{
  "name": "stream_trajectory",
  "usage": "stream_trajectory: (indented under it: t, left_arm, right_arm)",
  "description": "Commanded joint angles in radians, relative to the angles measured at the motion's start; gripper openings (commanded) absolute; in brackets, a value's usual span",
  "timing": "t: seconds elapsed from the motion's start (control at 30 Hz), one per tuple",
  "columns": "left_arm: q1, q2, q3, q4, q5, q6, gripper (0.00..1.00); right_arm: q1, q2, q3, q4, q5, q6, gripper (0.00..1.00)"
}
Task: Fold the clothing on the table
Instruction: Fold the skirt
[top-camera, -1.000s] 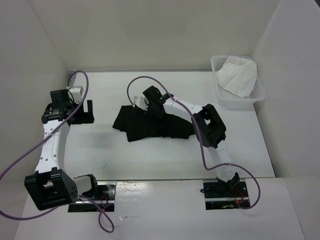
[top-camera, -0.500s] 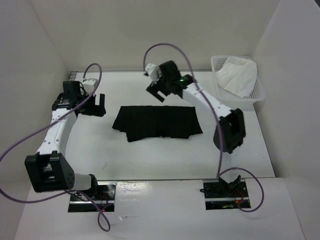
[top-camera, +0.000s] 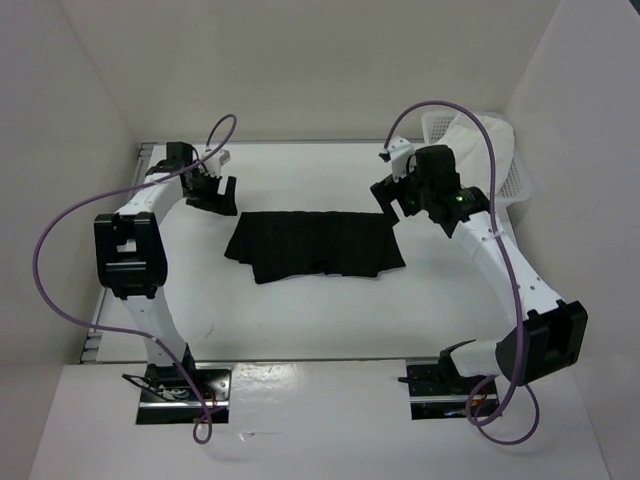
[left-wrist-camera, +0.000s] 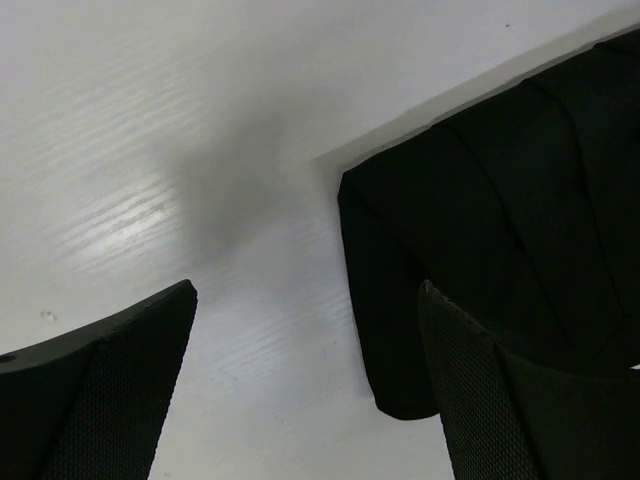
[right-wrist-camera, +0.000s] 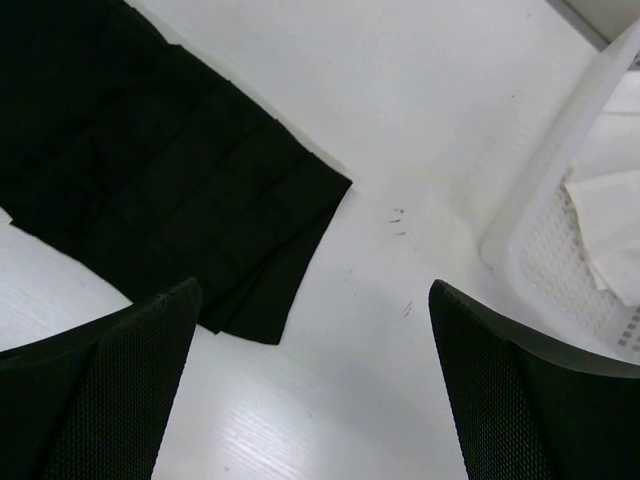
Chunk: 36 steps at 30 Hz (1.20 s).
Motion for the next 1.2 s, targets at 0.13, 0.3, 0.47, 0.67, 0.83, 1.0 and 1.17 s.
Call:
stream_trajectory:
  t: [0.13, 0.3, 0.47, 0.67, 0.83, 1.0, 1.17]
  left_arm:
    - [-0.055, 0.074, 0.097, -0.024, 0.104, 0.119, 0.86]
    - [-0.089, 0.106, 0.097, -0.044, 0.104, 0.158, 0.8]
    - [-0.098, 0.125, 0.086, -0.056, 0.06, 0.192, 0.8]
    - [-0.098, 0.14, 0.101, -0.047, -0.023, 0.192, 0.79]
    - [-0.098, 0.215, 0.176, -0.102, 0.003, 0.202, 0.76]
    - [-0.118, 0.237, 0.201, -0.124, 0.049, 0.236, 0.76]
    - [-0.118, 0.272, 0.219, -0.156, 0.07, 0.268, 0.65]
  right_arm:
    - [-0.003, -0.097, -0.059, 0.002, -0.044, 0.058, 0.99]
    - [-0.003, -0.126, -0.091, 0.012, -0.044, 0.078, 0.99]
    - [-0.003, -0.155, -0.101, 0.012, -0.067, 0.078, 0.99]
    - [-0.013, -0.192, -0.111, 0.012, -0.099, 0.068, 0.99]
    - [-0.013, -0.203, -0.121, 0.012, -0.099, 0.068, 0.99]
    - [-0.013, -0.223, -0.141, 0.012, -0.09, 0.068, 0.99]
    - [-0.013, -0.223, -0.141, 0.021, -0.079, 0.068, 0.99]
